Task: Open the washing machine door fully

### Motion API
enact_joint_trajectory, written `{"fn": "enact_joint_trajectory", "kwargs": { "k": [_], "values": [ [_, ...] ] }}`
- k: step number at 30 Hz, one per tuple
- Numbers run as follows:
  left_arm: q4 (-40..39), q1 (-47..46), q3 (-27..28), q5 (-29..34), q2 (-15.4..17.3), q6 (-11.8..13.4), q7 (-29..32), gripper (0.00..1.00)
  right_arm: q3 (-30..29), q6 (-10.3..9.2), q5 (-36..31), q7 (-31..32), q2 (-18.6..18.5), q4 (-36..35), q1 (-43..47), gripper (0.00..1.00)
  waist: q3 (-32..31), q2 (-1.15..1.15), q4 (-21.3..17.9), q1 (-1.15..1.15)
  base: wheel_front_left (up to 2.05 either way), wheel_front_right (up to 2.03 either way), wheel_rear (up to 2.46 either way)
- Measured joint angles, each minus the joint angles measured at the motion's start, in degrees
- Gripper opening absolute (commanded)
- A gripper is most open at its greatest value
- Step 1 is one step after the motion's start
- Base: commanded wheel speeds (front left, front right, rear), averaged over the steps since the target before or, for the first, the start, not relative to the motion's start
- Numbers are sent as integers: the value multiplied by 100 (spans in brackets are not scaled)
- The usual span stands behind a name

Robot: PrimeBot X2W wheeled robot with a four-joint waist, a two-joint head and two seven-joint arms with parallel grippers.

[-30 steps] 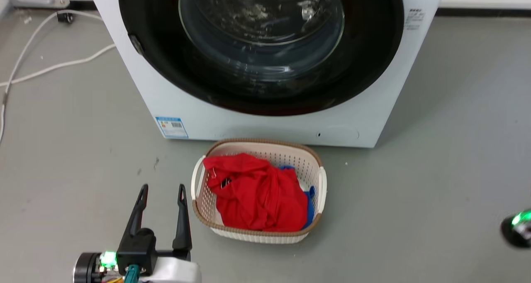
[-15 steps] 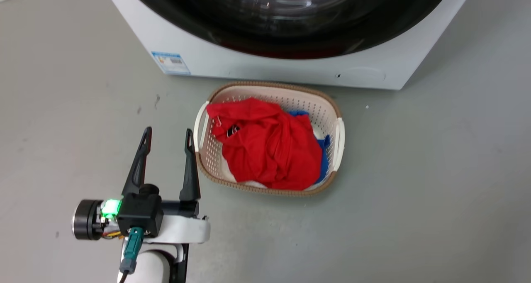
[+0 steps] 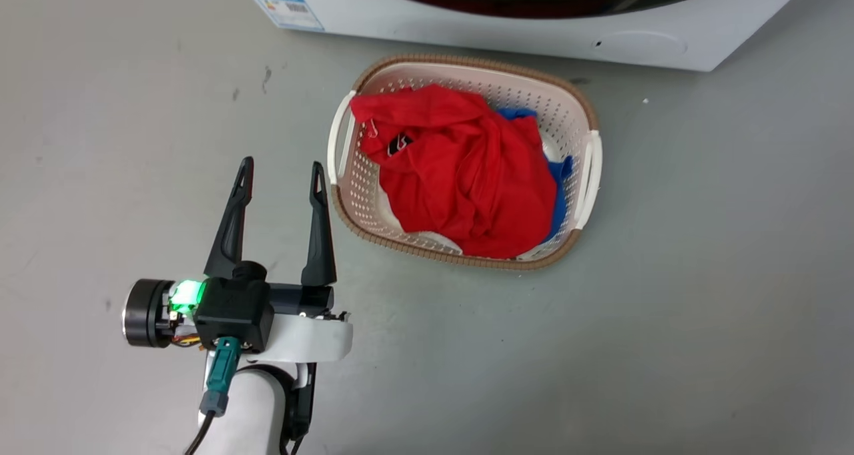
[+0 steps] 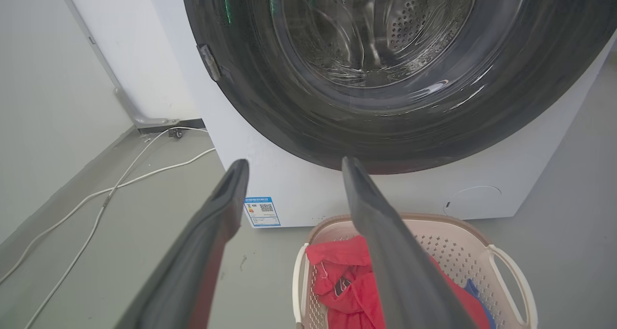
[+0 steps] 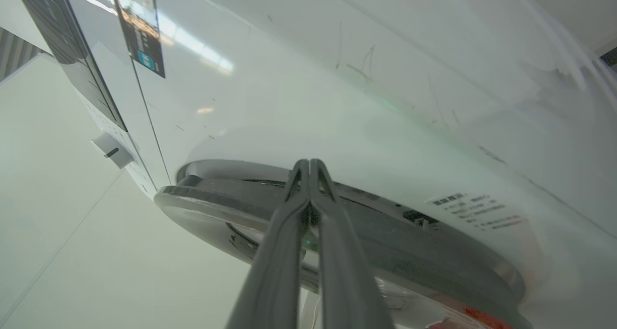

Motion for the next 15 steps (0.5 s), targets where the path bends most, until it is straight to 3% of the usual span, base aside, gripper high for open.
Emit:
{"fn": "enact_joint_trajectory", "kwargs": {
  "k": [8,15],
  "values": [
    [-24,-243,-165,-97,-19,98,0,100,705,13,-608,620,-99,516,-951,0,473,0,306,-1,0,0,0],
    [-25,-255,-208,-136,-29,155,0,100,846,-3,-699,882,-54,453,-1003,0,552,0,351,-1,0,0,0]
  ]
}}
